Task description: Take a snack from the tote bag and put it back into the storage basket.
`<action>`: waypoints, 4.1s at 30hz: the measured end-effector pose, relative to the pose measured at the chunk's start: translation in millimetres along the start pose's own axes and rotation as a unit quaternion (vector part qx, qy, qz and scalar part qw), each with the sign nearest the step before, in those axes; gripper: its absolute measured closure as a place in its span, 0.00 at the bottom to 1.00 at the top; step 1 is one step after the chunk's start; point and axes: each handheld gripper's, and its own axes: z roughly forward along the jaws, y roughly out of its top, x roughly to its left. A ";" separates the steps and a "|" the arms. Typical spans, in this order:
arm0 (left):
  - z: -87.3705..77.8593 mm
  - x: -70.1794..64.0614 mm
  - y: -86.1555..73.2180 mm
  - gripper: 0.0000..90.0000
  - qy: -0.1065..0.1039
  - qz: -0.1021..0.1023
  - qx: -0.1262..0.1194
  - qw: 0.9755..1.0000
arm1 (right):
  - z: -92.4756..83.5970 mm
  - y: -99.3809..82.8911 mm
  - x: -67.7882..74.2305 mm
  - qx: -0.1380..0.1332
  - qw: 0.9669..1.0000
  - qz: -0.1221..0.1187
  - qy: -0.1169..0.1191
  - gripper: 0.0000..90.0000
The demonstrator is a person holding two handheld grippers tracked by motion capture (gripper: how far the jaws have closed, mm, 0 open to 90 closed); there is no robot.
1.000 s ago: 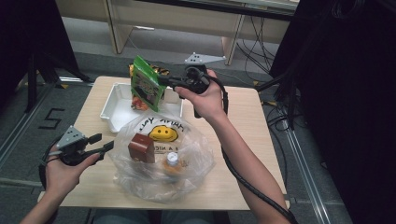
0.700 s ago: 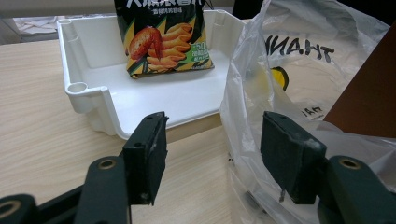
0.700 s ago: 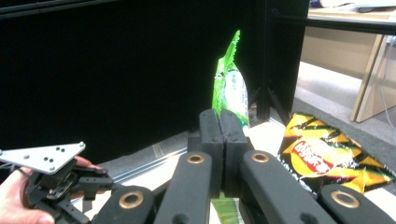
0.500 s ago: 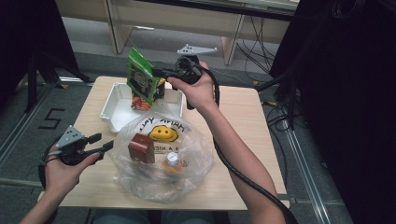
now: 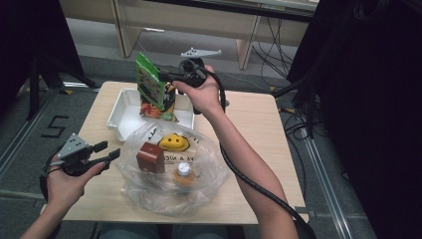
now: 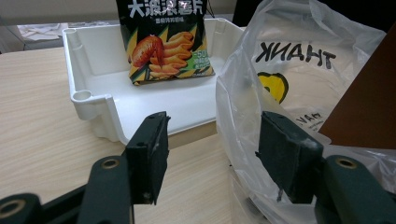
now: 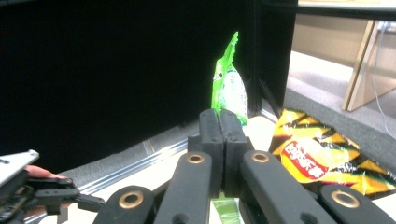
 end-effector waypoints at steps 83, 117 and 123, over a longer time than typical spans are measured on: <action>1.4 0.8 -2.1 0.48 -0.002 -0.003 0.003 1.000 | 83.9 -95.2 -44.0 0.151 0.985 0.023 -0.081 1.00; 1.8 -0.2 -2.3 0.49 -0.004 -0.004 0.002 1.000 | 83.1 -91.0 -38.0 0.134 0.978 -0.055 -0.152 0.67; 1.2 -0.2 -2.0 0.49 -0.005 -0.004 0.000 1.000 | 72.7 -85.2 -31.2 0.124 0.979 -0.056 -0.153 0.67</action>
